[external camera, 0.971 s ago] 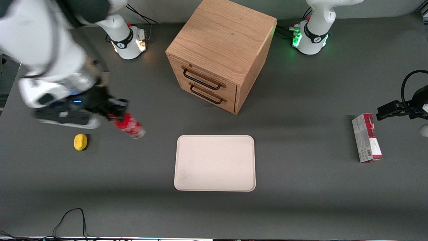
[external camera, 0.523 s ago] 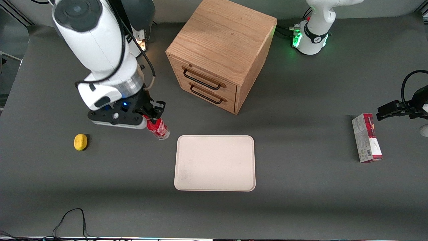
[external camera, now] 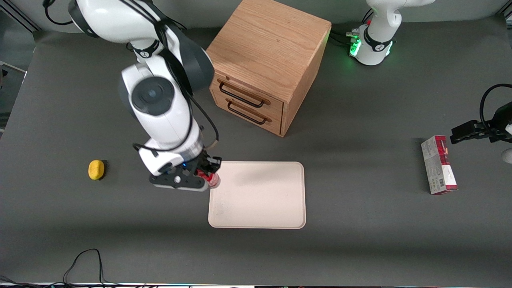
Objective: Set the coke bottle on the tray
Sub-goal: 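Carry the held bottle over the white tray with the right gripper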
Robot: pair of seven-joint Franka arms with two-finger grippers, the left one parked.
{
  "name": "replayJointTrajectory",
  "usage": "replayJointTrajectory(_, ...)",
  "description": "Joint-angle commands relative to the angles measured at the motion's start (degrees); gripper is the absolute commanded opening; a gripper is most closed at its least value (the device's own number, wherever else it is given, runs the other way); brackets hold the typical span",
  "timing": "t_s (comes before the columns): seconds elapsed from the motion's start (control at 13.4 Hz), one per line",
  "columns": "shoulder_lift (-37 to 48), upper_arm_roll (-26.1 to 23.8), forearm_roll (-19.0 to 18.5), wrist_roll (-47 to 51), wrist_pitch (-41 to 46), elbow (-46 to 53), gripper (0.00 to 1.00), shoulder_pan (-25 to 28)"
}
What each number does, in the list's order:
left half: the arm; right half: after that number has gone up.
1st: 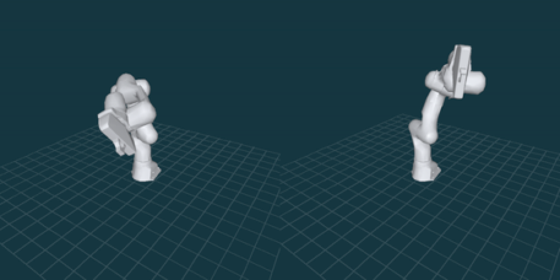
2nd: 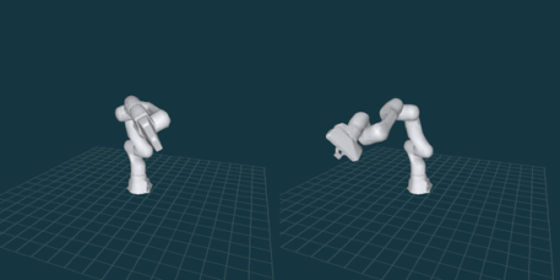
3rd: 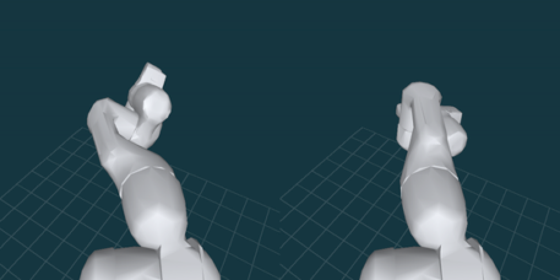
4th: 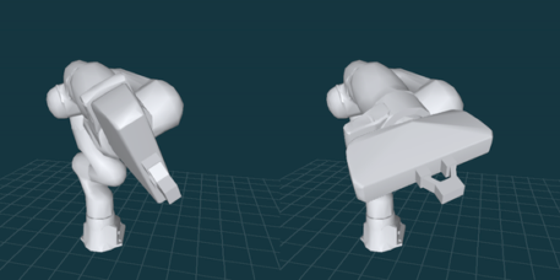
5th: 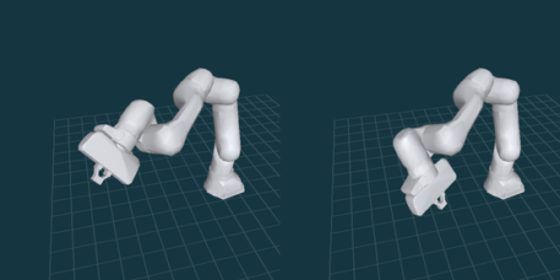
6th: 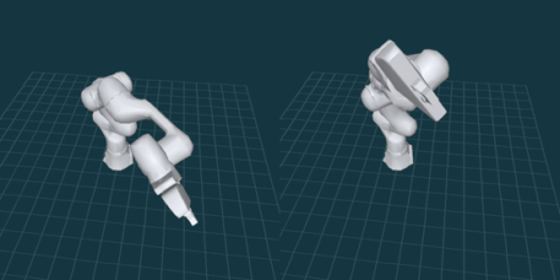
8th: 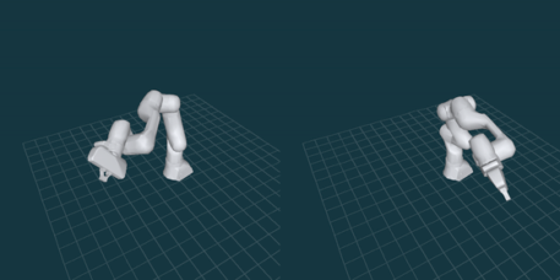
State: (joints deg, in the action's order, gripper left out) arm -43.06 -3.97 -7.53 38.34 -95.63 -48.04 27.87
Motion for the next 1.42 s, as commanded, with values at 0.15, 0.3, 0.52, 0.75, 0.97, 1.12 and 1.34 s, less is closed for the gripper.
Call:
replayJointTrajectory(0.15, -4.57, 0.54, -0.91, -0.46, -8.59, -3.54, 0.06, -0.18)
replayJointTrajectory(0.3, -5.8, 0.72, -1.08, -0.46, -12.98, -6.17, 0.06, -0.18)
replayJointTrajectory(0.52, -7.38, 1.07, -1.17, -0.55, -16.52, -7.5, 0.06, -0.71)
replayJointTrajectory(0.75, -8.35, 1.07, -1.35, -0.55, -18.54, -7.5, 0.06, -1.67)
replayJointTrajectory(0.97, -9.32, 1.07, -1.34, -0.55, -19.5, -7.51, 0.07, -1.67)
replayJointTrajectory(1.12, -9.85, 1.07, -1.35, -0.55, -19.95, -7.51, 0.13, -1.67)
replayJointTrajectory(1.34, -9.85, 1.07, -1.35, -0.55, -20.03, -7.5, 1.0, -1.67)
